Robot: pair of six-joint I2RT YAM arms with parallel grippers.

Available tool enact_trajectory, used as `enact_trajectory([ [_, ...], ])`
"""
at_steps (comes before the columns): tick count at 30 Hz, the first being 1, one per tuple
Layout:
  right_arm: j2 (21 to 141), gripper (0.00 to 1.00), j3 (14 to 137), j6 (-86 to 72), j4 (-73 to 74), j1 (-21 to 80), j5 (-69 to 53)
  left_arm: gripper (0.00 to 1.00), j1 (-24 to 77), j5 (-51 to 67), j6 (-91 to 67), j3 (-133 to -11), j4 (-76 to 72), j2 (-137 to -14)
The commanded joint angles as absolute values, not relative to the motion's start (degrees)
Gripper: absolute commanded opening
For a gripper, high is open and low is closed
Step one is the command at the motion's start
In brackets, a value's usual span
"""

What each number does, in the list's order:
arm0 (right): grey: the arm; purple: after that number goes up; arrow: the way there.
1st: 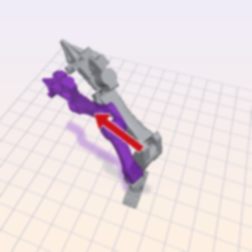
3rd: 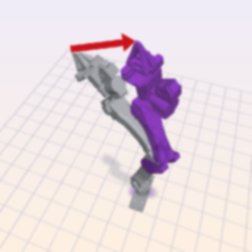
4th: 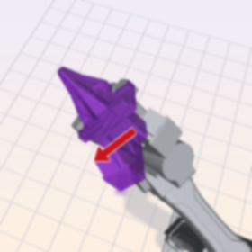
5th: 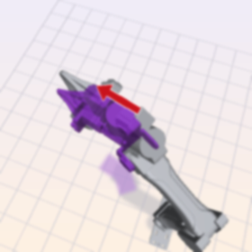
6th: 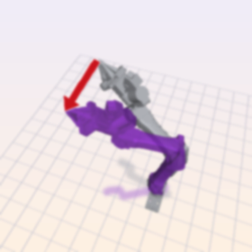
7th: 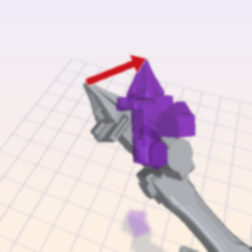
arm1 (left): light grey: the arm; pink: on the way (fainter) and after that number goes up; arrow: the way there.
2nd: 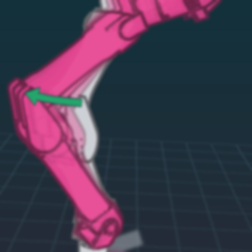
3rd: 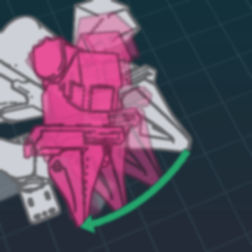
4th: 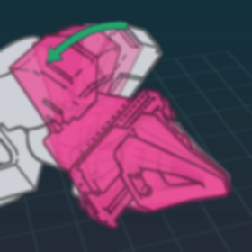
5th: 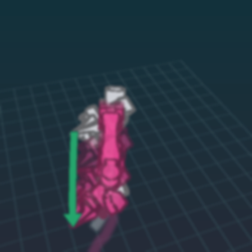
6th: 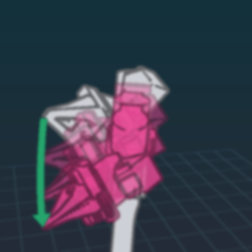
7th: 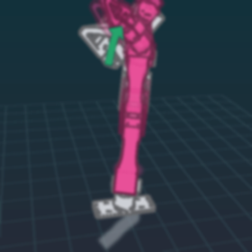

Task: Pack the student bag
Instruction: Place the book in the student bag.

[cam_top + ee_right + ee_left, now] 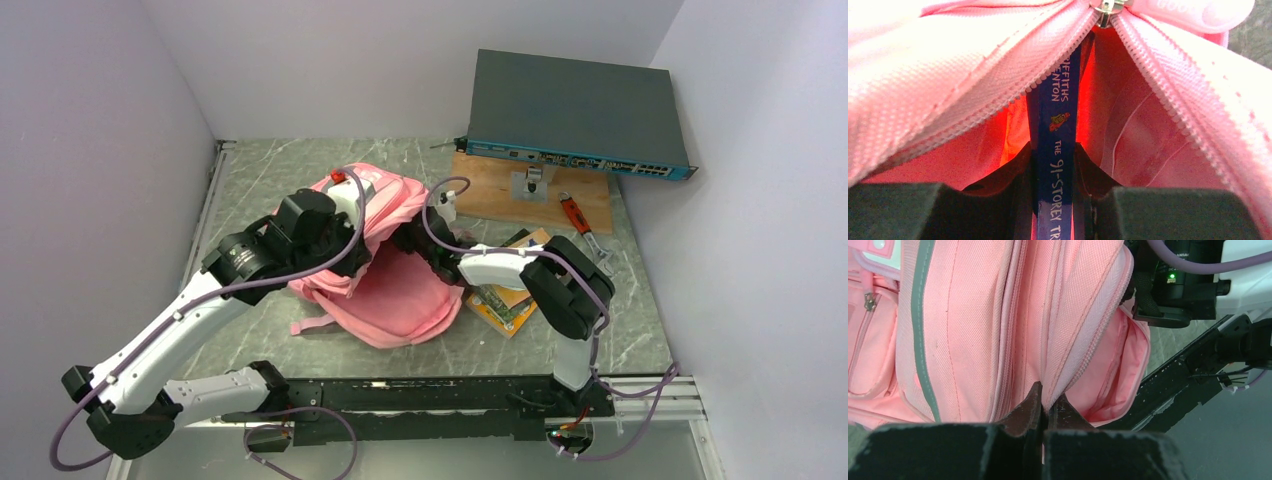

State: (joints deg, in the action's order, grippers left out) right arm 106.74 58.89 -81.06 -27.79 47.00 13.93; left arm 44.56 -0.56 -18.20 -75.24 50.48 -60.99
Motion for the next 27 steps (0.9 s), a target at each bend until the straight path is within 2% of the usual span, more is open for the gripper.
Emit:
enact_trajectory([
  [1,101.6,0.00,66.0,-79.6,-28.1,48.5,20.0,0.00,44.5,-2.7,-20.5,-78.1,41.8,-56.3],
  [8,110.6,0.00,69.7,-84.6,-29.7,48.8,24.4,0.00,44.2,0.7,-22.7,-80.1,40.9,-57.9],
  [22,124.3,0.00,84.6,-83.6,-21.5,52.6,39.3,0.00,43.1,2.2,-25.7,-75.7,35.6,-59.3],
  [25,125.8,0.06,84.4,-81.7,-22.5,53.1,37.2,0.00,42.4,1.6,-25.3,-75.0,35.7,-59.1],
  [27,125.9,0.15,82.4,-78.4,-24.7,53.2,34.9,0.00,41.7,0.4,-24.8,-74.5,36.1,-58.5],
])
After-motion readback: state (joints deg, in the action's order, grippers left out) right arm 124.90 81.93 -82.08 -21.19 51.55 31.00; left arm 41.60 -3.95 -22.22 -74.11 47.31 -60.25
